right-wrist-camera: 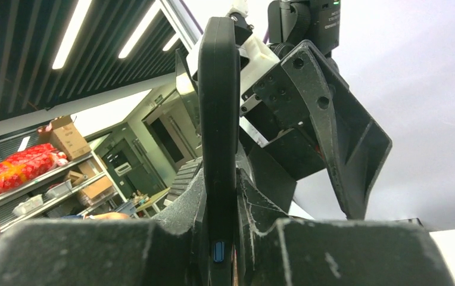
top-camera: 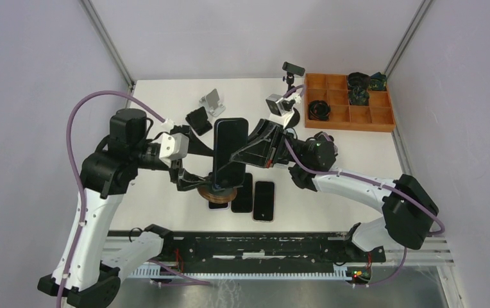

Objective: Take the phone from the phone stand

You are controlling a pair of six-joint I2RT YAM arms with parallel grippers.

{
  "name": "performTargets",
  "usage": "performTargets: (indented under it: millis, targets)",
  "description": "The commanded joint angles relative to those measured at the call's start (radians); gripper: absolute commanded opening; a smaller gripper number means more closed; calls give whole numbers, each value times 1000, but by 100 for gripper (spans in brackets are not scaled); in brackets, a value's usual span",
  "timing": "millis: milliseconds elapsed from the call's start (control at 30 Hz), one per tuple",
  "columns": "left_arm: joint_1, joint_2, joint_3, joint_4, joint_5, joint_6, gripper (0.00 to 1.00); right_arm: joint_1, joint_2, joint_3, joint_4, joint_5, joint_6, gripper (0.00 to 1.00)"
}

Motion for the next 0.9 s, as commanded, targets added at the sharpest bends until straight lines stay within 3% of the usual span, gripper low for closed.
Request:
performTargets:
  millis: [0, 533, 700, 867]
  targets:
    - [-2, -17, 27, -10, 0, 93, 73, 34, -10, 91, 139, 91, 12, 0]
    - [-3, -49, -32, 74, -24, 62, 54, 150, 52, 125, 85, 167, -125, 0]
    - [-3, -47, -46, 74, -61, 119, 35, 165, 20, 95, -8, 212, -219, 0]
    - [-2, -45, -36, 75, -79, 153, 3, 161, -58, 21, -116, 253, -343, 0]
